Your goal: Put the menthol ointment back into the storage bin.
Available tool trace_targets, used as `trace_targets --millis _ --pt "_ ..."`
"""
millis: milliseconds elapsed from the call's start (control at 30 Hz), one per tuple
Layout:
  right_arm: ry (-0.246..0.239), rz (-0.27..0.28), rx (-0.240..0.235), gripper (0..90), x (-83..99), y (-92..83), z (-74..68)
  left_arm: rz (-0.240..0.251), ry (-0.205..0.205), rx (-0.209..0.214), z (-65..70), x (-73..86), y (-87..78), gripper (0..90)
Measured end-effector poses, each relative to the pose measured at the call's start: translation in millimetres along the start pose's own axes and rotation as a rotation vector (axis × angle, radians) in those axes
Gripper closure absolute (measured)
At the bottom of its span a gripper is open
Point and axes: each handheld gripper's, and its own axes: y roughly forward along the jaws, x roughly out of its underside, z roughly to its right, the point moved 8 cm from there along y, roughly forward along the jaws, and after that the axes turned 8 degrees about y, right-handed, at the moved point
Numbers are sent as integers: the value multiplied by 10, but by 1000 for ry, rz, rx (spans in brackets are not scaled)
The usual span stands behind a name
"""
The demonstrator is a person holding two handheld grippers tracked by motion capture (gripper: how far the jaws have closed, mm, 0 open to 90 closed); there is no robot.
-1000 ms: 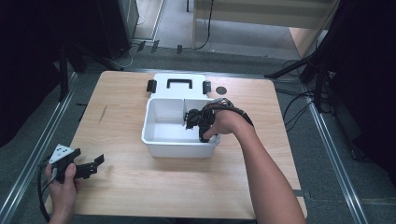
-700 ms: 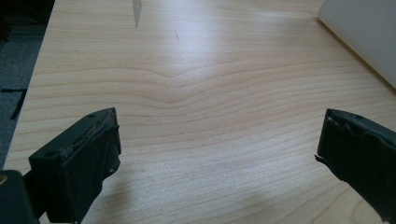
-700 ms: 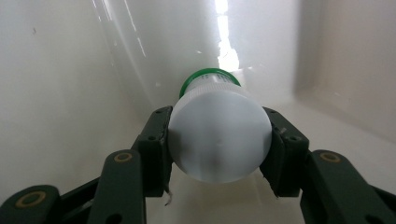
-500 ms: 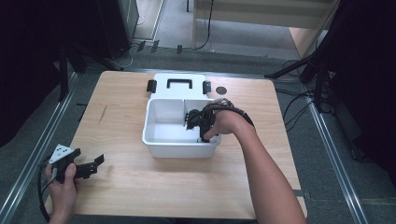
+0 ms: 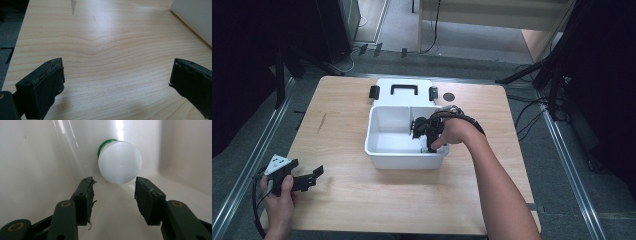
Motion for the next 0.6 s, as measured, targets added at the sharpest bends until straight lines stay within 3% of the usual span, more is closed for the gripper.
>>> trace_targets --millis 200,433,600 --pt "17 36 3 482 31 -113 14 2 -3 0 4 -2 3 0" --pt "32 84 -1 454 93 -349 15 -1 4 -1 0 -2 3 0" --pt "68 119 -7 430 163 -534 38 1 2 0 -1 -2 4 0"
